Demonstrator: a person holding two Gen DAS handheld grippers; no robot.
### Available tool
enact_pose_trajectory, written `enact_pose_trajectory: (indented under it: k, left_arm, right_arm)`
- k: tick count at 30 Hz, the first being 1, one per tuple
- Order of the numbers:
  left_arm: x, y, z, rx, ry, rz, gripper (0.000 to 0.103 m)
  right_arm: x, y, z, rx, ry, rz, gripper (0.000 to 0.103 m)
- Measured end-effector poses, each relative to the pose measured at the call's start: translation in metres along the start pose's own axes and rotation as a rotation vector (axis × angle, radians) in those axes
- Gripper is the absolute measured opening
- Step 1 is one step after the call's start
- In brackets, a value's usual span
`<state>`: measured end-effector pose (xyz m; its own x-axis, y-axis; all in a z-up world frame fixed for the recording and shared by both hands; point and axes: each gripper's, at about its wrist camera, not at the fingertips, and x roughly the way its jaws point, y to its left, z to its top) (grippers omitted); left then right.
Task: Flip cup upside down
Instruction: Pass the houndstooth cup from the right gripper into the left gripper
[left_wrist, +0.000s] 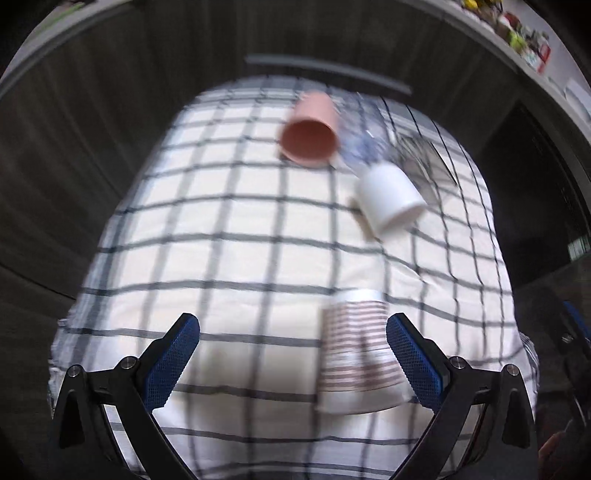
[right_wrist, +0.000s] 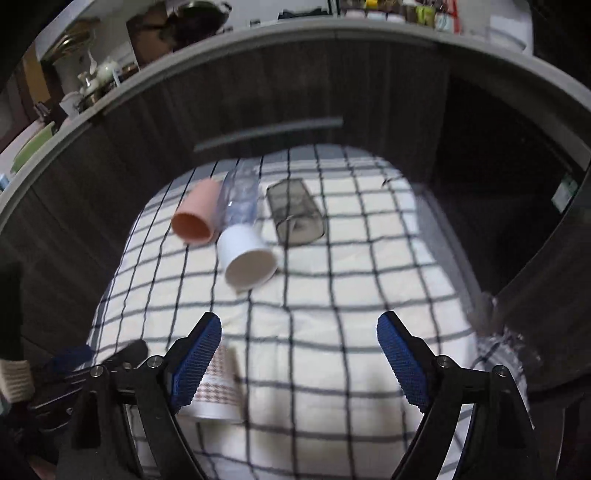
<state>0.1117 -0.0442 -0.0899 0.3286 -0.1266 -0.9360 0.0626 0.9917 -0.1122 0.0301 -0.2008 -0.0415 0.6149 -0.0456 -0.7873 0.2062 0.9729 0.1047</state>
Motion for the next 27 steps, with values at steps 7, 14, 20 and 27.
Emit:
enact_pose_trajectory:
  k: [7,14,20,27]
  left_arm:
    - [0.041,-0.037,0.023,0.066,0.222,0.004,0.102]
    - [0.075,-0.050,0.037,0.082,0.422,0.039,0.093]
    - [0.100,-0.058,0.032,0.093,0.555,0.077,0.077]
    - [0.112,-0.062,0.026,0.089,0.588,0.096,0.056]
  right_arm:
    - [-0.014,-0.019,0.008,0.009,-0.144,-0.013,0.093]
    - [0.006,-0.026,0.025,0.035,-0.125,0.056,0.093]
    - [0.022,-0.041,0.026,0.083,-0.104,0.079,0.093]
    - [0.033,-0.051,0.024,0.097,-0.094,0.083,0.093]
